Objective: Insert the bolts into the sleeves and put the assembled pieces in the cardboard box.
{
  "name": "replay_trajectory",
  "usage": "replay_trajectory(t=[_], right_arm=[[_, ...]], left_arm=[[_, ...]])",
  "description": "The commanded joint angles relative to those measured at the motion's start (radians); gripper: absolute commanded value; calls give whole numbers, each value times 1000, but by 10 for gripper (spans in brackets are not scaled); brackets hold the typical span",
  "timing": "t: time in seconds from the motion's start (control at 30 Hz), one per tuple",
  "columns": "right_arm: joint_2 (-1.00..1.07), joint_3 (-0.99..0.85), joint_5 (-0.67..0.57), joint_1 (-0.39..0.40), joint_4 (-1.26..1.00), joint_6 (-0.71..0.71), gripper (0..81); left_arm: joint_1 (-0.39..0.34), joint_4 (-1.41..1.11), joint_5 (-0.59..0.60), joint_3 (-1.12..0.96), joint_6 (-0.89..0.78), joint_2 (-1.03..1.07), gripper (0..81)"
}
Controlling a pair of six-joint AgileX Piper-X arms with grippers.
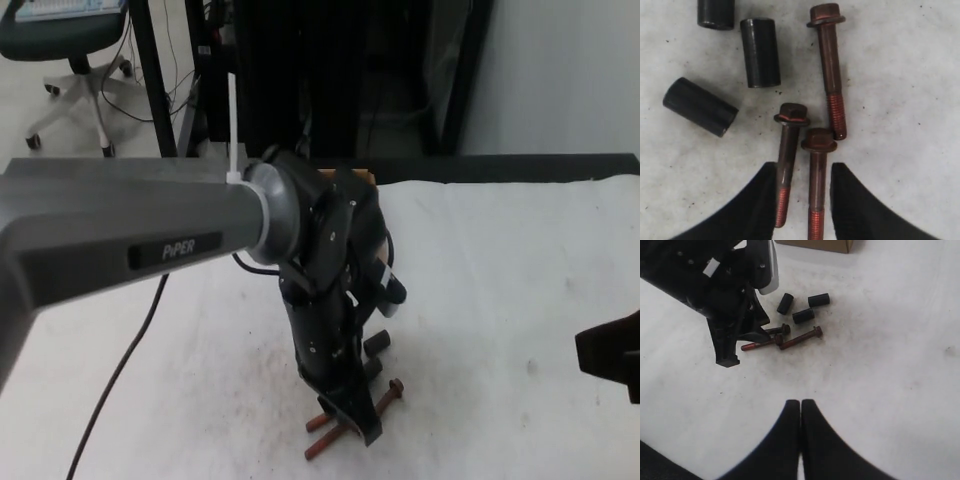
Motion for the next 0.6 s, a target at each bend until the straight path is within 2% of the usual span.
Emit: replay_trajectory(t=[0.0, 0.13, 0.57], right_arm=[[-10, 0, -53, -5, -12, 1, 4], [-10, 0, -63, -5, -12, 8, 4], [-10, 0, -84, -5, -12, 8, 4]], left_arm=[[-5, 0, -37, -9, 12, 5, 331], [-5, -20, -89, -9, 15, 8, 331], [-5, -84, -101, -6, 60, 11, 331]])
